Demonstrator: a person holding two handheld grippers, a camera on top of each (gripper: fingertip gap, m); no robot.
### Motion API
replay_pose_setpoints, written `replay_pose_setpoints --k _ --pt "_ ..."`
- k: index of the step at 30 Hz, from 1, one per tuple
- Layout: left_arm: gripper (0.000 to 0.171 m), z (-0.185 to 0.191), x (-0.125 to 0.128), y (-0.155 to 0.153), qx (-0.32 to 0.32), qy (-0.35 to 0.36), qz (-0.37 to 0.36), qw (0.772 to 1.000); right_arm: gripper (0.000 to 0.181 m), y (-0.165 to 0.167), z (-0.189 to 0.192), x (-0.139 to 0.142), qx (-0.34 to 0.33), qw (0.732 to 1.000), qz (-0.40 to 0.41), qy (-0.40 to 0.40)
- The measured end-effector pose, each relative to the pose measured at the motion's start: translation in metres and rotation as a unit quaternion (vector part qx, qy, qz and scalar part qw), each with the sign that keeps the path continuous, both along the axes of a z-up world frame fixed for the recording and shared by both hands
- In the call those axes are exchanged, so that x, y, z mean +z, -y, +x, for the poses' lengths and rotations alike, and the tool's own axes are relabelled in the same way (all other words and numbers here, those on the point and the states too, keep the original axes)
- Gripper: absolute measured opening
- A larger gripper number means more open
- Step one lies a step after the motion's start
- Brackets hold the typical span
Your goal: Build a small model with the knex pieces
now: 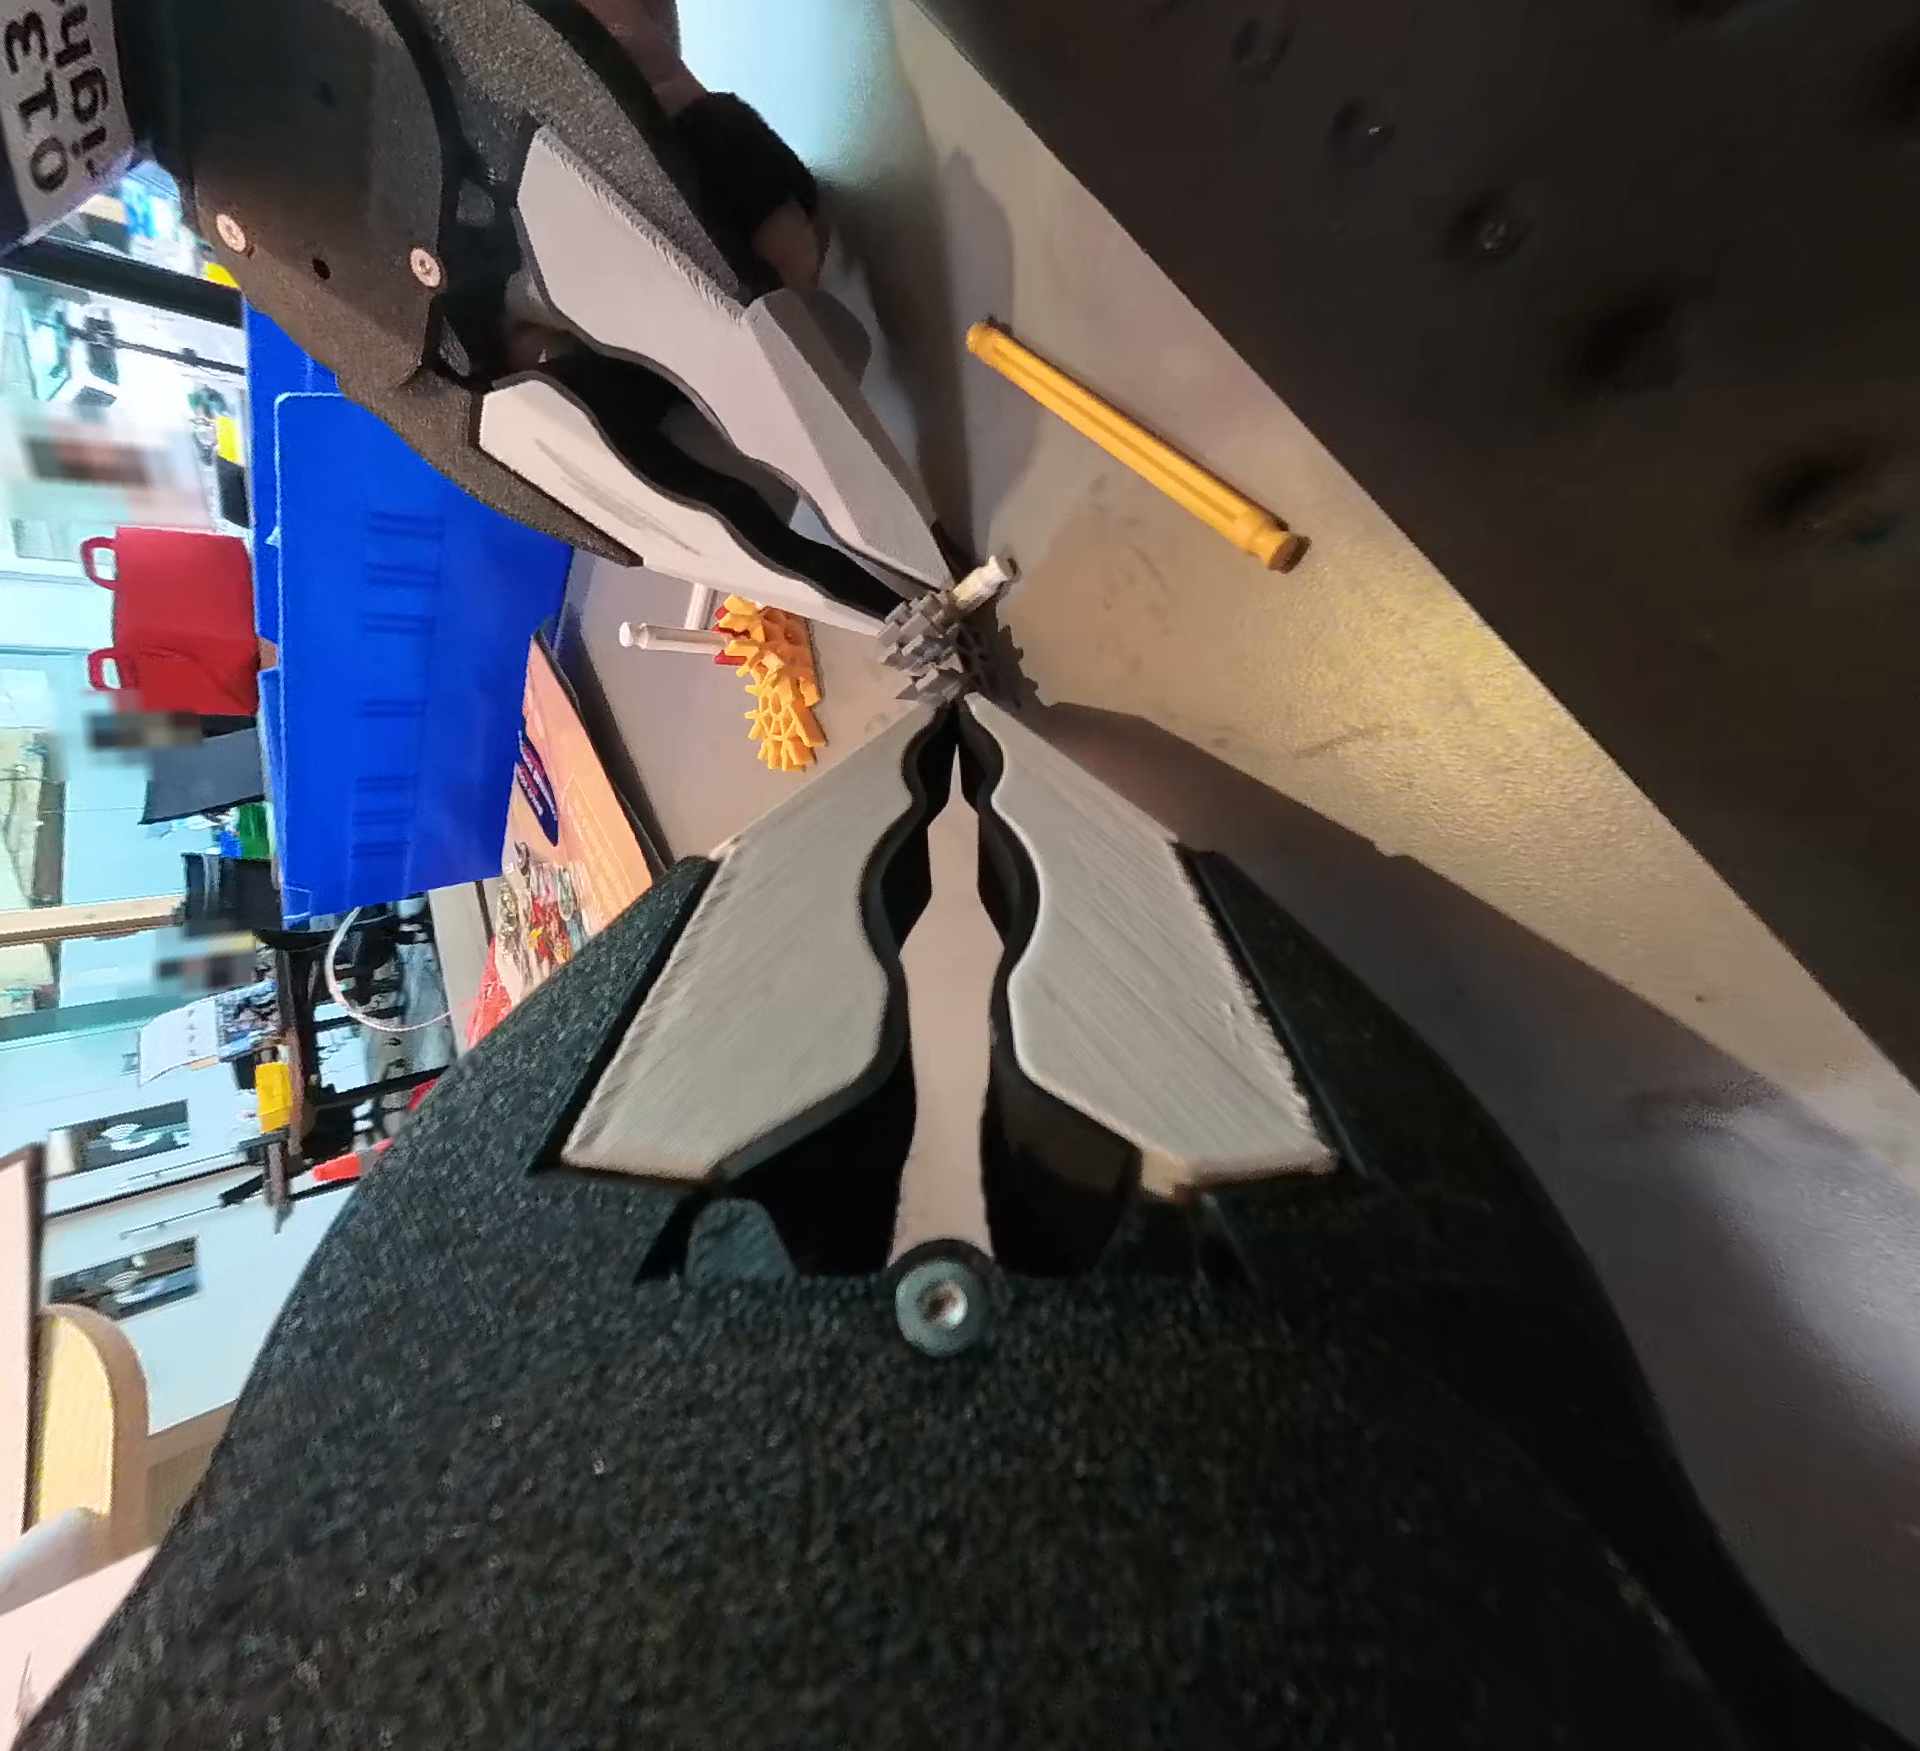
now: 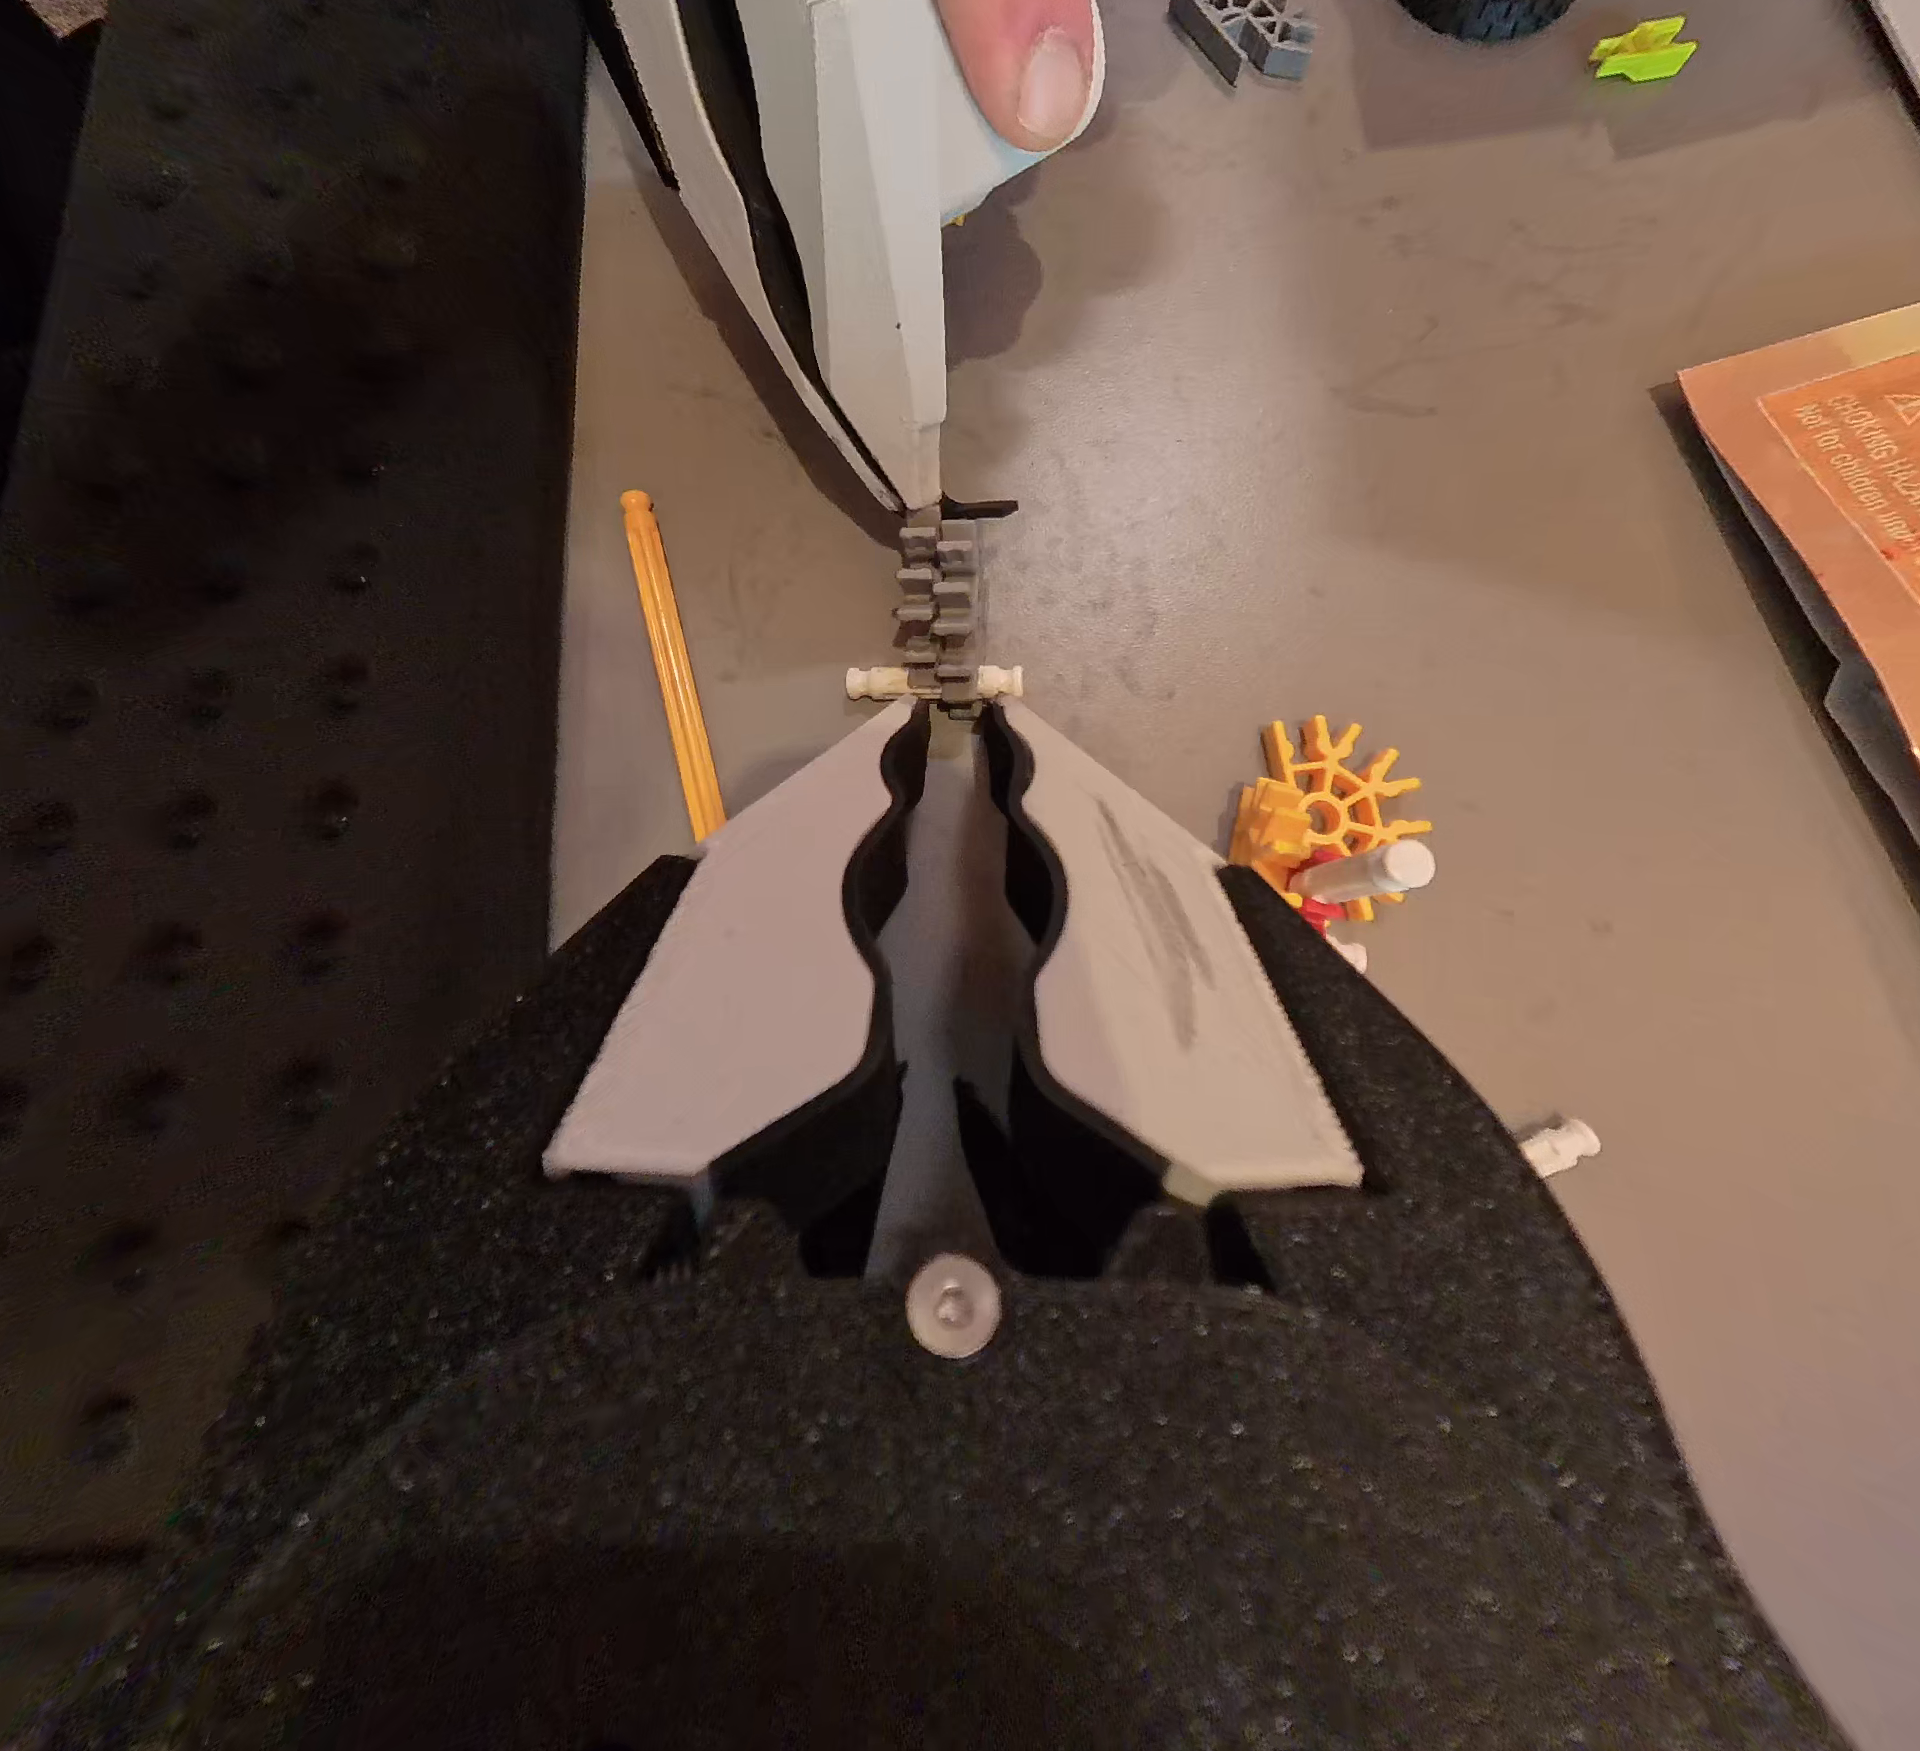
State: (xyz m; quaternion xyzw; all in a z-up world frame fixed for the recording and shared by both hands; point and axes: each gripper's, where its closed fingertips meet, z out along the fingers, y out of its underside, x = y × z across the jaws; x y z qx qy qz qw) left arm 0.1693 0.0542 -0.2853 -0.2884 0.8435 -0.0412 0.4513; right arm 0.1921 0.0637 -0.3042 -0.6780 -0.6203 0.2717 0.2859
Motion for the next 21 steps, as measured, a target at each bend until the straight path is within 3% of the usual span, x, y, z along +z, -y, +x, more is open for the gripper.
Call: replay_pose_setpoints --k 10,21 --pt "0.000 -0.0031 -0.0005 0.0006 0.004 0.015 0.019 1.000 0.008 -0.0004 -0.0004 -0.0001 -0.001 1.000 -0.004 0.000" --pt "0.000 0.0042 -0.0043 -0.0046 0.039 0.018 -0.064 0.997 0.018 0.0027 0.0026 0.0013 -0.007 1.000 0.003 -0.002"
